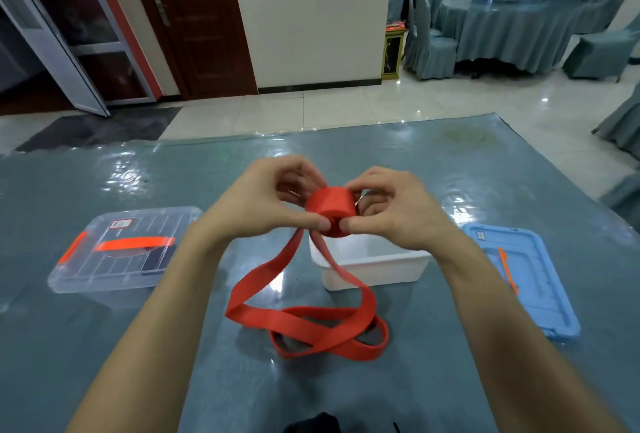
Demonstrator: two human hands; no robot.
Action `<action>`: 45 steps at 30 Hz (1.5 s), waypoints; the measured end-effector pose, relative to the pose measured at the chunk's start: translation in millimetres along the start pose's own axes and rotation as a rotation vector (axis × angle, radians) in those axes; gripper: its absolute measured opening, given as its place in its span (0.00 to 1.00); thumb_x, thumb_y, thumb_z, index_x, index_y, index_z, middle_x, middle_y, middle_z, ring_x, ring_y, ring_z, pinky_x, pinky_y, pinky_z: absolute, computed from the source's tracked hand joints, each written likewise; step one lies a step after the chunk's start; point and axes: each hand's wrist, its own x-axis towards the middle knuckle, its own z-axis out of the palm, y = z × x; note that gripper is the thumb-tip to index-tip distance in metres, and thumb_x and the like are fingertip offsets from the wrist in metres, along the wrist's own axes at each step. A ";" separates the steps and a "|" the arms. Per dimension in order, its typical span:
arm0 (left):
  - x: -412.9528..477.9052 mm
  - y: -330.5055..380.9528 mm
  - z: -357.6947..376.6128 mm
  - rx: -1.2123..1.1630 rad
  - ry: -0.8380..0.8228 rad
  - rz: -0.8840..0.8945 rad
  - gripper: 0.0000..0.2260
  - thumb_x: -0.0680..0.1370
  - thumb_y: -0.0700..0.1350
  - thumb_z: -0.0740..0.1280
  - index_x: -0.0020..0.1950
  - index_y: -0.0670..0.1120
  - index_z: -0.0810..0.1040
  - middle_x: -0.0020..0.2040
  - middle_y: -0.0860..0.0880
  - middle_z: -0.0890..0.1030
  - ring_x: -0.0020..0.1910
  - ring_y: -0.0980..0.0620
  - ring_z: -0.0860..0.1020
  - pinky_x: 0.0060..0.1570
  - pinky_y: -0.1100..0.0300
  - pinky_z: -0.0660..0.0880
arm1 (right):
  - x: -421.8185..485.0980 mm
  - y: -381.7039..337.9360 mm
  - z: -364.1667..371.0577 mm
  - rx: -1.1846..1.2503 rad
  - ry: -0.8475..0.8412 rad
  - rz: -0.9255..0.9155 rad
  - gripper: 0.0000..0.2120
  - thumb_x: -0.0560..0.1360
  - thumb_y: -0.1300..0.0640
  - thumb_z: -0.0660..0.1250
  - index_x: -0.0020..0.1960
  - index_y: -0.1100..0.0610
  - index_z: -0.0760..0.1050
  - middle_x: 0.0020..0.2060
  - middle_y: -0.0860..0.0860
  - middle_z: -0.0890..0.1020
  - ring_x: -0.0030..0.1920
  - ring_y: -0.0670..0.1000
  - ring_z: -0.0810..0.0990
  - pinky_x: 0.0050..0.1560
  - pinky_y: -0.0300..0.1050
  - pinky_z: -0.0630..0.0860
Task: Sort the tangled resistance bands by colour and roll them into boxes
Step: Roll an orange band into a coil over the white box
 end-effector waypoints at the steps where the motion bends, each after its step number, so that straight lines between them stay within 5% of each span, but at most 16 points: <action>1: -3.1 -8.5 0.0 -0.179 0.042 -0.006 0.26 0.64 0.40 0.88 0.59 0.42 0.84 0.48 0.44 0.89 0.48 0.45 0.89 0.57 0.51 0.86 | -1.1 2.0 -4.5 0.100 0.023 0.014 0.19 0.65 0.67 0.85 0.52 0.54 0.87 0.47 0.51 0.83 0.38 0.49 0.83 0.43 0.41 0.80; 6: -6.2 -18.3 33.6 -0.490 0.202 0.055 0.24 0.64 0.40 0.87 0.59 0.50 0.88 0.52 0.47 0.91 0.51 0.52 0.89 0.53 0.63 0.83 | -0.5 7.8 -7.2 0.460 0.057 0.042 0.23 0.65 0.60 0.84 0.59 0.55 0.86 0.48 0.61 0.88 0.44 0.57 0.85 0.52 0.46 0.81; 11: -0.5 -13.6 33.5 -0.398 0.273 -0.006 0.25 0.60 0.50 0.88 0.54 0.51 0.86 0.47 0.47 0.91 0.49 0.49 0.89 0.56 0.57 0.83 | -6.8 22.7 18.9 0.620 -0.027 0.053 0.22 0.66 0.61 0.84 0.59 0.58 0.86 0.55 0.58 0.88 0.54 0.59 0.88 0.65 0.59 0.83; 13: -3.0 -12.6 23.9 -0.174 0.232 -0.022 0.27 0.59 0.54 0.89 0.53 0.50 0.86 0.45 0.51 0.91 0.50 0.53 0.89 0.60 0.56 0.82 | -10.7 24.9 19.0 0.465 -0.042 0.088 0.22 0.67 0.62 0.85 0.59 0.58 0.84 0.56 0.57 0.88 0.54 0.61 0.89 0.68 0.65 0.80; 15: -5.0 -7.9 16.4 0.038 0.176 -0.028 0.25 0.58 0.53 0.91 0.51 0.52 0.86 0.44 0.55 0.90 0.49 0.59 0.88 0.60 0.55 0.82 | -11.2 19.6 13.9 0.181 -0.087 0.114 0.26 0.67 0.56 0.87 0.62 0.51 0.82 0.56 0.49 0.87 0.48 0.57 0.90 0.60 0.62 0.84; 18: -0.7 6.5 11.0 0.420 0.026 -0.014 0.24 0.60 0.53 0.89 0.50 0.55 0.83 0.44 0.57 0.88 0.48 0.61 0.86 0.54 0.55 0.83 | -7.4 3.9 9.0 -0.197 -0.101 0.049 0.38 0.63 0.42 0.87 0.69 0.36 0.76 0.59 0.38 0.82 0.38 0.46 0.85 0.39 0.37 0.79; 20: 4.2 16.1 12.1 0.585 -0.060 0.016 0.28 0.61 0.53 0.87 0.53 0.57 0.76 0.47 0.57 0.89 0.46 0.58 0.84 0.49 0.54 0.81 | -1.9 -3.3 12.8 -0.369 -0.143 -0.028 0.36 0.65 0.43 0.87 0.69 0.38 0.77 0.53 0.37 0.82 0.39 0.39 0.82 0.40 0.29 0.74; 23: 10.4 23.6 14.4 0.656 -0.130 0.066 0.34 0.64 0.54 0.85 0.55 0.60 0.62 0.50 0.57 0.88 0.46 0.53 0.80 0.44 0.55 0.77 | -1.0 -12.8 20.2 -0.521 -0.159 -0.046 0.22 0.69 0.47 0.84 0.59 0.50 0.83 0.36 0.39 0.77 0.40 0.33 0.78 0.39 0.30 0.72; 25: 11.7 24.0 9.3 0.610 -0.137 0.065 0.35 0.64 0.54 0.86 0.55 0.61 0.62 0.50 0.56 0.86 0.50 0.52 0.81 0.48 0.52 0.80 | -2.5 -12.3 18.6 -0.496 -0.115 -0.059 0.18 0.70 0.48 0.83 0.55 0.51 0.83 0.34 0.41 0.77 0.38 0.38 0.79 0.35 0.34 0.71; 28: 9.4 15.4 -7.8 0.305 -0.100 0.024 0.34 0.62 0.50 0.90 0.60 0.55 0.76 0.52 0.55 0.86 0.54 0.55 0.85 0.57 0.58 0.81 | -5.6 -9.6 7.4 -0.219 -0.063 -0.042 0.16 0.68 0.52 0.86 0.52 0.50 0.84 0.31 0.40 0.79 0.30 0.45 0.76 0.35 0.40 0.73; 31: 4.3 2.2 -18.8 -0.030 -0.045 0.038 0.32 0.62 0.45 0.89 0.64 0.45 0.83 0.54 0.47 0.88 0.55 0.45 0.87 0.65 0.52 0.82 | -5.5 -11.1 -4.6 0.121 -0.010 -0.022 0.19 0.68 0.59 0.86 0.55 0.52 0.84 0.35 0.54 0.86 0.33 0.58 0.84 0.41 0.50 0.83; 33: 1.6 -1.5 -10.5 -0.195 -0.005 0.052 0.30 0.64 0.40 0.87 0.64 0.42 0.84 0.54 0.43 0.88 0.54 0.45 0.87 0.64 0.49 0.82 | -4.1 -13.9 -9.1 0.330 0.027 -0.069 0.21 0.68 0.60 0.86 0.59 0.57 0.84 0.41 0.59 0.87 0.35 0.59 0.86 0.43 0.49 0.83; 36: 2.1 -0.3 11.6 -0.408 0.104 0.058 0.24 0.67 0.35 0.82 0.63 0.43 0.84 0.50 0.47 0.89 0.49 0.52 0.87 0.55 0.59 0.82 | -1.0 -13.1 -5.6 0.614 0.039 -0.095 0.17 0.70 0.59 0.82 0.58 0.57 0.85 0.47 0.55 0.87 0.38 0.54 0.86 0.45 0.44 0.82; 42: 9.1 9.3 21.0 -0.348 0.221 0.031 0.23 0.66 0.44 0.85 0.58 0.40 0.87 0.49 0.46 0.91 0.48 0.49 0.90 0.50 0.62 0.84 | -5.4 9.0 22.9 0.843 0.045 -0.001 0.10 0.75 0.63 0.76 0.54 0.55 0.87 0.49 0.56 0.86 0.43 0.55 0.86 0.51 0.45 0.83; 45: 5.3 4.4 15.1 -0.216 0.207 -0.010 0.23 0.63 0.45 0.87 0.55 0.41 0.88 0.45 0.46 0.91 0.45 0.47 0.90 0.47 0.58 0.85 | -5.9 15.6 15.7 0.562 -0.017 -0.005 0.18 0.72 0.59 0.82 0.61 0.52 0.85 0.53 0.54 0.88 0.45 0.61 0.88 0.51 0.51 0.84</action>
